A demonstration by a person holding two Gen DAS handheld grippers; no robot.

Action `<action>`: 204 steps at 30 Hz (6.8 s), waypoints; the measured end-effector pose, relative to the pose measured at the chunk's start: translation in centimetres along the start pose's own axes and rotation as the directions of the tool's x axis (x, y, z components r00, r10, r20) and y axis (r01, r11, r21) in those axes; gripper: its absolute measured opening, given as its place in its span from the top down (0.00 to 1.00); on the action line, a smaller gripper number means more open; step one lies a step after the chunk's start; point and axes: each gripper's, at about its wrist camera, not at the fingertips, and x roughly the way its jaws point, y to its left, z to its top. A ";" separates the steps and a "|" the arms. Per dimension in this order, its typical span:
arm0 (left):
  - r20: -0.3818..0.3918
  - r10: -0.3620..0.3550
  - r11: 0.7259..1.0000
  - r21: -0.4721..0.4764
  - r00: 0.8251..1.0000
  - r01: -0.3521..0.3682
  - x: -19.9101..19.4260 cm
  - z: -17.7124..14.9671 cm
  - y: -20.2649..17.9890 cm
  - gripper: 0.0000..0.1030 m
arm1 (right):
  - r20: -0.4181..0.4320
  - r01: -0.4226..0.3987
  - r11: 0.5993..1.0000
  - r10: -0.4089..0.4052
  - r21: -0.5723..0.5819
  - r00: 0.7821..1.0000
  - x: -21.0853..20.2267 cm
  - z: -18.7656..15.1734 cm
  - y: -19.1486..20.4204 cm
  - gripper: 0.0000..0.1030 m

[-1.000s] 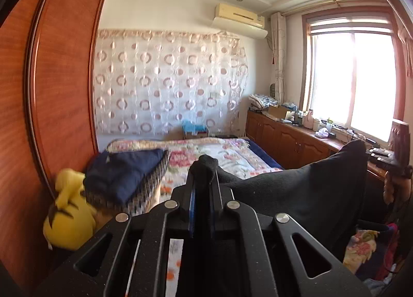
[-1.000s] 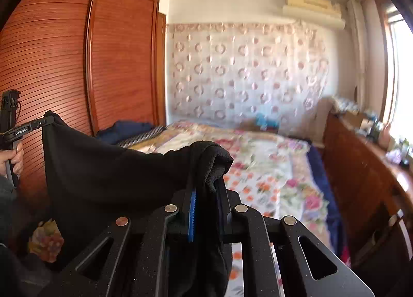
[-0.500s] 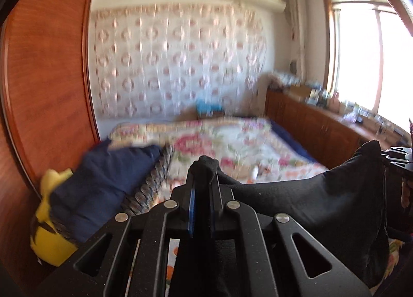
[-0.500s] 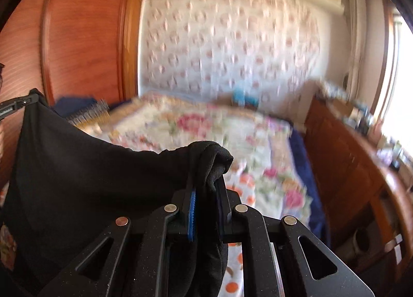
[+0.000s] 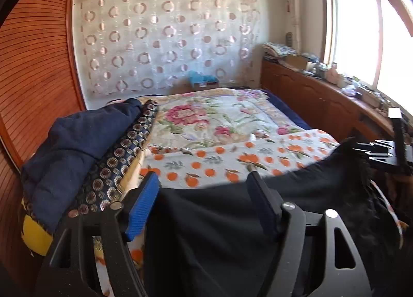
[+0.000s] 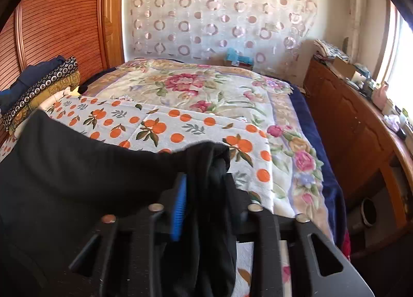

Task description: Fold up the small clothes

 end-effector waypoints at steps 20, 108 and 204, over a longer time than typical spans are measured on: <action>-0.196 -0.266 0.961 0.021 0.944 0.275 -6.9 -13.8 -11.1 0.39 | -0.104 -0.164 0.982 0.173 0.091 0.979 -7.4 -14.1 2.7 0.53; -0.208 -0.175 0.972 0.120 0.962 0.203 -19.4 -18.4 -11.6 0.78 | -0.133 -0.382 0.924 0.377 -0.009 0.917 -19.4 -18.1 11.2 0.91; 0.320 -0.180 0.983 0.018 0.930 0.184 -22.3 4.9 -1.2 0.94 | 0.397 0.046 0.997 -0.018 -0.062 0.918 -28.0 -1.0 0.3 0.87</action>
